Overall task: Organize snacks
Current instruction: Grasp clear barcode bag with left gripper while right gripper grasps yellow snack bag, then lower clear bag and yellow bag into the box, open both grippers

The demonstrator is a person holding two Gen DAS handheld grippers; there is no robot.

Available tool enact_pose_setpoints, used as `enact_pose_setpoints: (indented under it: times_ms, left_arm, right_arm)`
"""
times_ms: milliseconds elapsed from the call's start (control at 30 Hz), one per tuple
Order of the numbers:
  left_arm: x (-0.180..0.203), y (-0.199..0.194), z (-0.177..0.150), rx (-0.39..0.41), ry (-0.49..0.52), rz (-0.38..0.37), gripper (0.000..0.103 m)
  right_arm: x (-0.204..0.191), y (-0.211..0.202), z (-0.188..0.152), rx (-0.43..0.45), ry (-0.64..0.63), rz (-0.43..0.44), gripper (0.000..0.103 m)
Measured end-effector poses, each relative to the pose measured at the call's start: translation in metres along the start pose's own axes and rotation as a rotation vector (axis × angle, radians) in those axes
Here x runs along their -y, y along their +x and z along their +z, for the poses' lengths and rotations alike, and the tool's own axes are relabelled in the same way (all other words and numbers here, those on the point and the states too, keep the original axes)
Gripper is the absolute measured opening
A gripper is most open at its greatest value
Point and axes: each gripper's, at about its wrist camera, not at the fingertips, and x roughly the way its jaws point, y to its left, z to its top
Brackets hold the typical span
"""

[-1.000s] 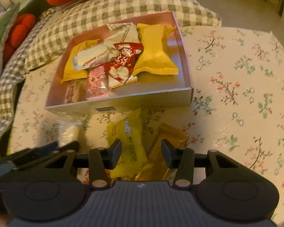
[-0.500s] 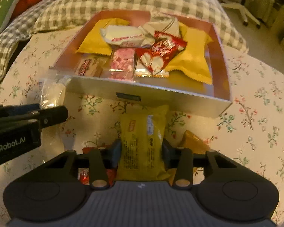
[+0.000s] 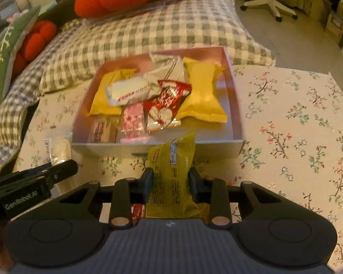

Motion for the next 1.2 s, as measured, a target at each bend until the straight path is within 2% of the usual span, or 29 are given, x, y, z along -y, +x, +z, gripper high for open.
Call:
enact_pose_setpoints:
  times_ms: [300,400,567,633,733,833,933,1000,1200]
  left_arm:
    - [-0.003,-0.010,0.012,0.098,-0.038,-0.011,0.031]
    - [-0.005,-0.012,0.021,0.142,-0.070,-0.024,0.031]
    - [-0.015,-0.002,0.036,0.190,-0.240,-0.115,0.031]
    - [-0.021,0.009,0.040,0.203,-0.328,-0.164,0.031]
    - [-0.025,0.025,0.039,0.206,-0.405,-0.203,0.031]
    - [-0.025,0.040,0.038,0.190,-0.470,-0.256,0.031]
    - [-0.022,0.053,0.040,0.200,-0.486,-0.256,0.031]
    - [-0.024,0.065,0.038,0.177,-0.508,-0.271,0.031]
    - [-0.024,0.078,0.033,0.185,-0.477,-0.266,0.033]
  right_arm:
    - [0.023,-0.010,0.008,0.048,0.098,0.027,0.029]
    - [0.032,-0.013,0.010,0.085,0.166,0.039,0.029]
    - [0.059,-0.013,0.014,0.177,0.393,0.163,0.029]
    - [0.070,-0.007,0.014,0.192,0.498,0.228,0.030]
    - [0.079,0.003,0.017,0.199,0.625,0.302,0.030]
    - [0.073,0.010,0.024,0.228,0.614,0.269,0.030]
    - [0.073,0.021,0.027,0.234,0.622,0.269,0.030]
    - [0.072,0.026,0.026,0.241,0.625,0.264,0.030]
    - [0.067,0.036,0.024,0.264,0.595,0.232,0.031]
